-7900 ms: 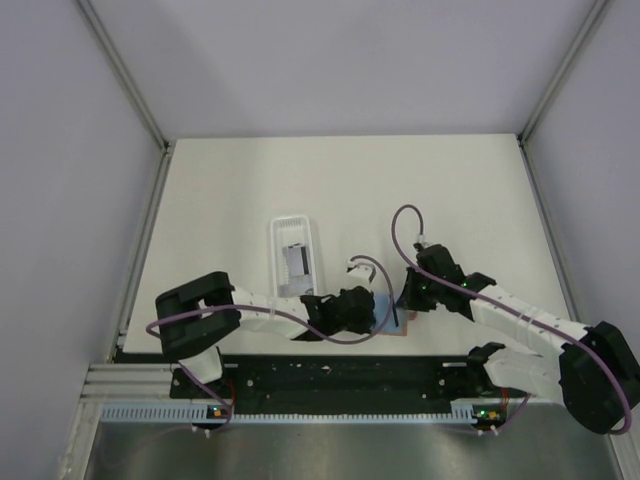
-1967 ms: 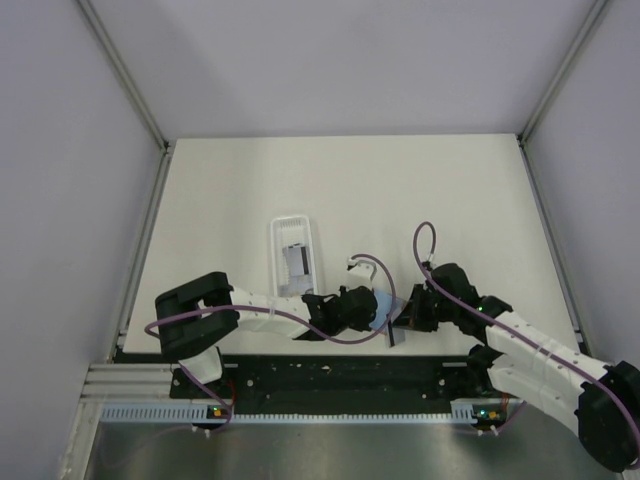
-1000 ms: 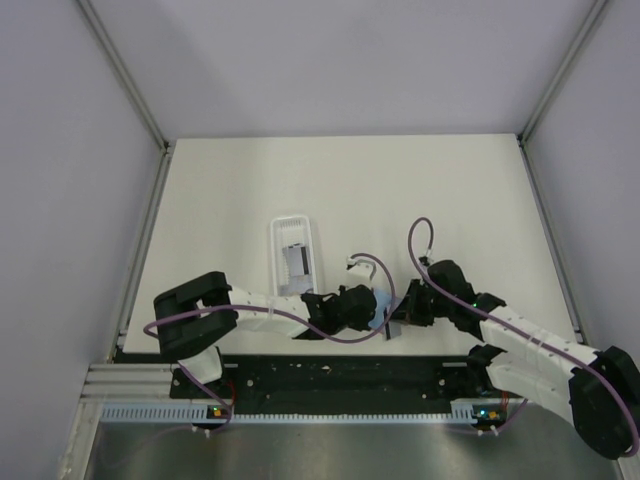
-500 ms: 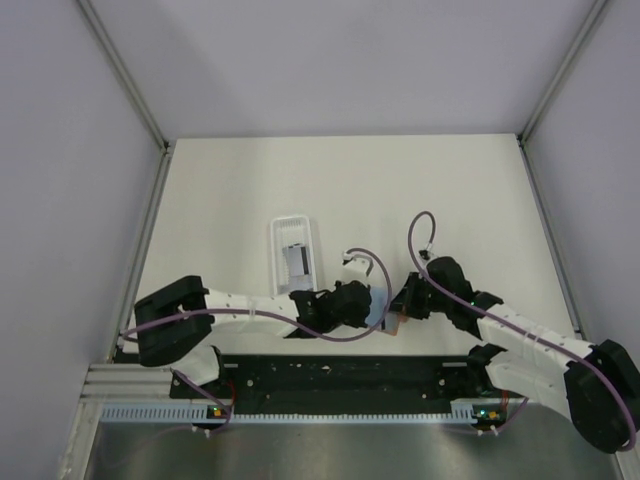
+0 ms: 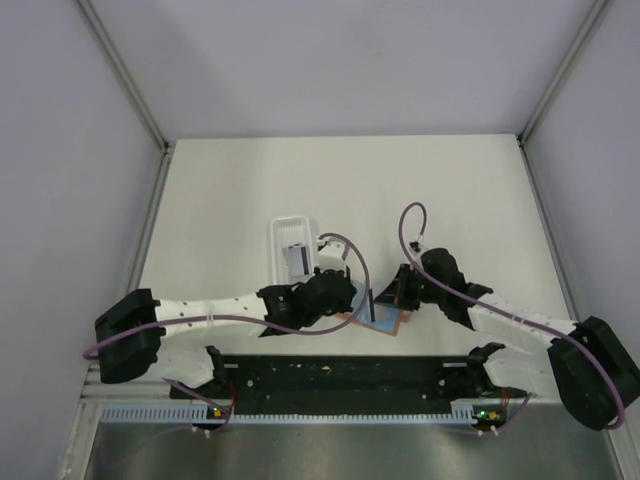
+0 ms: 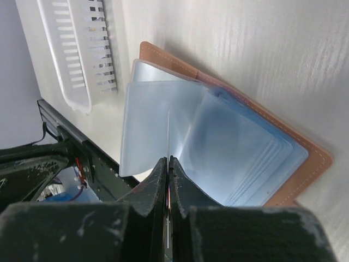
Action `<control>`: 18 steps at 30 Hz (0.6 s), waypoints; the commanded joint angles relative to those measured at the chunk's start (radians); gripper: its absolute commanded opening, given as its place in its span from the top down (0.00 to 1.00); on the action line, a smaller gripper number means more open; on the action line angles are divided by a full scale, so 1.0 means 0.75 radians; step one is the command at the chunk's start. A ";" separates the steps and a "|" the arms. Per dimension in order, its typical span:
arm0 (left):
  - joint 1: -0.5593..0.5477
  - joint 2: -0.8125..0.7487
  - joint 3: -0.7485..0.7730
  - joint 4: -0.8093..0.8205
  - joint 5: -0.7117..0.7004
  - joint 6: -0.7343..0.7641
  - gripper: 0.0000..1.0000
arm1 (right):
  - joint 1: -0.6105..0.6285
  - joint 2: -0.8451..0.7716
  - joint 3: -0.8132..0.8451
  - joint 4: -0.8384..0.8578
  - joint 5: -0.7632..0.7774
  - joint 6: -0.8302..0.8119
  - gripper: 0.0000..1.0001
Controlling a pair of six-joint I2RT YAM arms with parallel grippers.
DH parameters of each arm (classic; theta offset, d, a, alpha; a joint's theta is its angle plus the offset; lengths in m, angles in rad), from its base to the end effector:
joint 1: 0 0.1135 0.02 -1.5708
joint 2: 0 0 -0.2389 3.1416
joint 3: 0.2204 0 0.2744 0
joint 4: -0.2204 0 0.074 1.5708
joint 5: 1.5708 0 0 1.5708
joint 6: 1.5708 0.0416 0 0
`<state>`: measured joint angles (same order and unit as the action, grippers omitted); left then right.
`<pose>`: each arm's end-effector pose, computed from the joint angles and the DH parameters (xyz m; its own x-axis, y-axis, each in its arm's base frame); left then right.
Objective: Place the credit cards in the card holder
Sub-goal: Insert the credit card into the card holder.
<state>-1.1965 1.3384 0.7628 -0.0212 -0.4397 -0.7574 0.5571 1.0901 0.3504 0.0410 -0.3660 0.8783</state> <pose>0.1315 -0.2863 0.1878 -0.6395 -0.0723 -0.7654 0.3773 0.8379 -0.3944 0.1909 0.1364 0.1166 -0.9076 0.2814 -0.3117 -0.0435 0.6753 0.7363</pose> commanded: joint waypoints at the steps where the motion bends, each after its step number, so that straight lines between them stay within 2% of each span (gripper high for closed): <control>1: 0.043 -0.050 -0.070 -0.021 -0.029 -0.003 1.00 | 0.010 0.072 0.081 0.166 -0.040 0.029 1.00; 9: 0.090 0.009 -0.074 -0.066 -0.009 -0.021 1.00 | 0.028 0.279 0.101 0.250 -0.009 0.017 1.00; 18: 0.092 0.079 -0.052 -0.060 0.018 -0.015 1.00 | 0.067 0.357 0.169 -0.009 0.101 -0.148 1.00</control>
<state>-1.1313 1.3865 0.6971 -0.0841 -0.4335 -0.7650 0.5880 1.3354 0.4301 0.1123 -0.3367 0.8555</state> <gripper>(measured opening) 0.012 0.006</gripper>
